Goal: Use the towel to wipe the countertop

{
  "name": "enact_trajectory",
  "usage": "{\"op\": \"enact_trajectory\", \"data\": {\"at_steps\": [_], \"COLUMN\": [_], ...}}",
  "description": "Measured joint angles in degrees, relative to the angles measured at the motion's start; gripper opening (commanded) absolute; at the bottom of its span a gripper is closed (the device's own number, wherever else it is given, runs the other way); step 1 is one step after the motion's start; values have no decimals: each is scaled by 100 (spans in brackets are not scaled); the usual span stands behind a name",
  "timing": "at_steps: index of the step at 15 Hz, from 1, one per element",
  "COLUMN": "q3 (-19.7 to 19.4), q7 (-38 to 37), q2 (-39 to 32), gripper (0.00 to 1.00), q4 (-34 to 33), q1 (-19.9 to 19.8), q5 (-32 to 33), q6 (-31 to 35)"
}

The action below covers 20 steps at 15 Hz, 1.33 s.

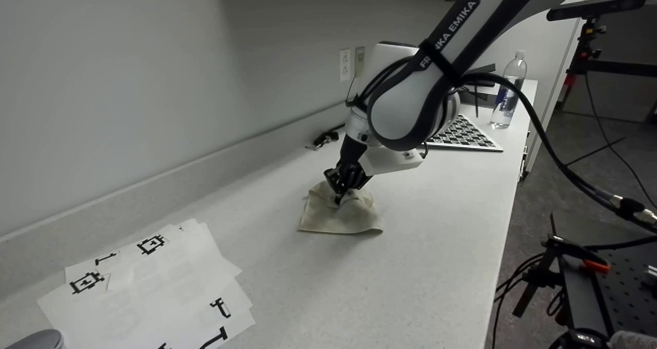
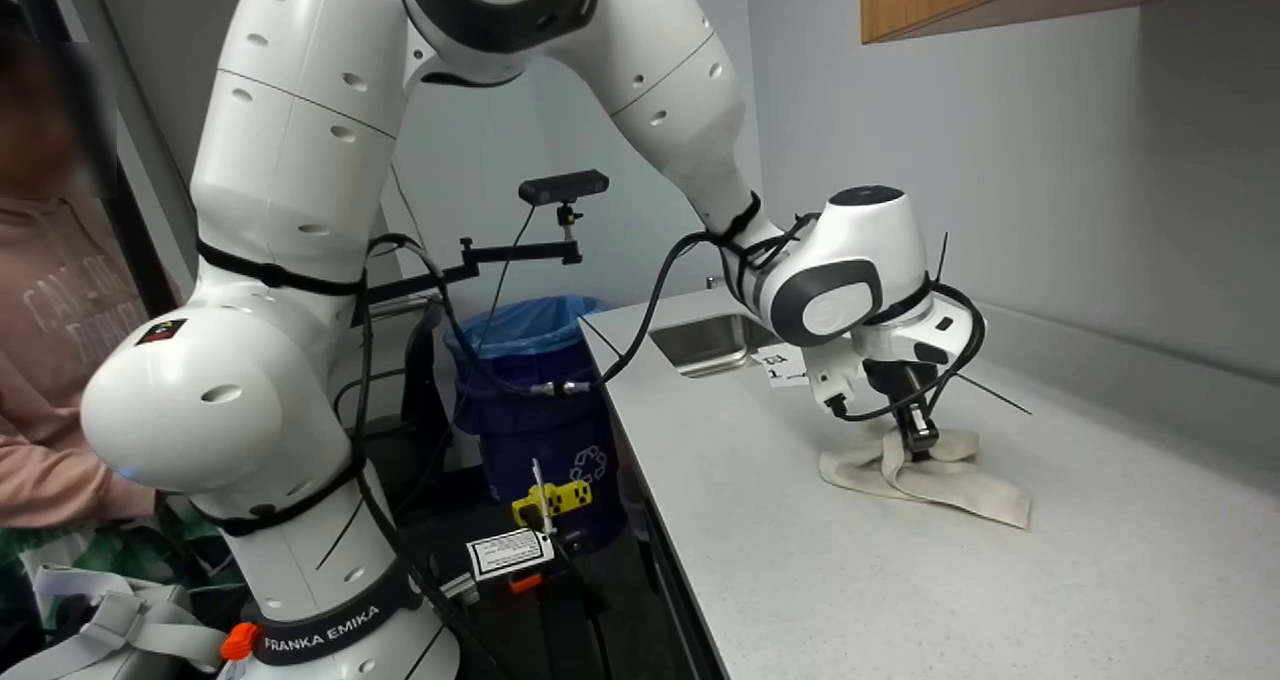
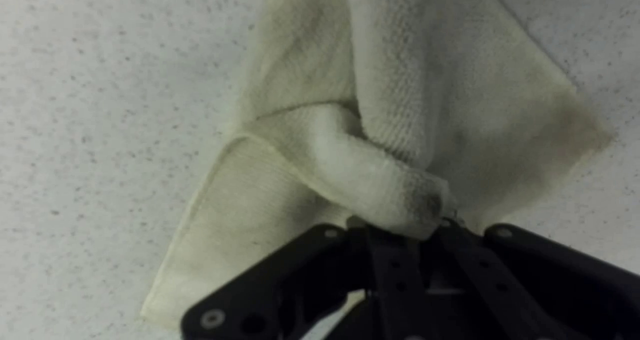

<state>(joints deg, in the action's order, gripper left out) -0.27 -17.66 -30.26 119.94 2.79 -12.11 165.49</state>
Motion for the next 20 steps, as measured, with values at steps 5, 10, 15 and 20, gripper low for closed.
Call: {"op": "enact_trajectory", "data": {"at_steps": [5,10,15,20], "q3": [318,995,1082,813], "q7": [17,291,813,1141], "q2": [1,13,150,474], "gripper": [2,2,2,36], "q4": [-15,-18,-14,3], "q1": [138,322,374,371], "q5": [2,12,131,600], "q6": [-1,-161,-605,-1327]}}
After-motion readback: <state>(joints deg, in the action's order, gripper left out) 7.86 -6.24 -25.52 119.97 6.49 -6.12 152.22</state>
